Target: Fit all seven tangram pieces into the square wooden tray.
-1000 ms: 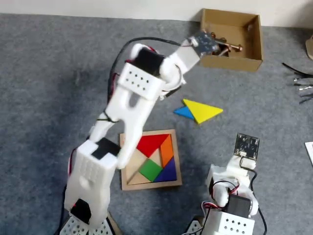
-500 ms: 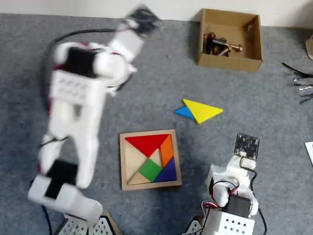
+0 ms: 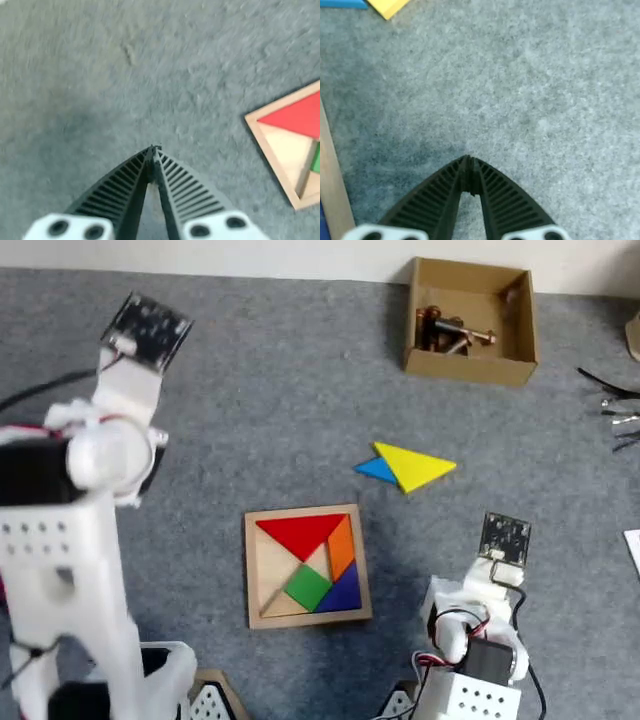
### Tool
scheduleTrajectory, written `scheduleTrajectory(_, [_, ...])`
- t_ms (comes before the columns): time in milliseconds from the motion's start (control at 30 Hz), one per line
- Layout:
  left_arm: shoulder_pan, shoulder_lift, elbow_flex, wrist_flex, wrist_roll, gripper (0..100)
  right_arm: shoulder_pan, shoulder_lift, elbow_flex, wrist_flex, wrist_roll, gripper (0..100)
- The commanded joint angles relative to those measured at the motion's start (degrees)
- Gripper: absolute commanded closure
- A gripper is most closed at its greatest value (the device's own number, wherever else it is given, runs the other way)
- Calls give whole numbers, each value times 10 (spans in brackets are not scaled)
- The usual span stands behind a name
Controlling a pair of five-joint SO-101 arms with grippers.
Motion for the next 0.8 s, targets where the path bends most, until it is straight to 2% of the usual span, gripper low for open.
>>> scheduleTrajectory(0, [-7, -82, 68, -1, 4, 995, 5, -7, 63, -15, -5, 994])
scheduleTrajectory(200, [-7, -196, 203, -10, 5, 995, 5, -7, 63, -15, -5, 994])
scheduleTrajectory(333, [-14, -271, 298, -57, 6, 995, 5, -7, 63, -15, -5, 994])
scheduleTrajectory(500, [-58, -368, 421, -141, 6, 995, 1, -7, 65, -15, -5, 994])
scheduleTrajectory(767, [-83, -457, 596, -246, 6, 995, 6, -7, 61, -16, -5, 994])
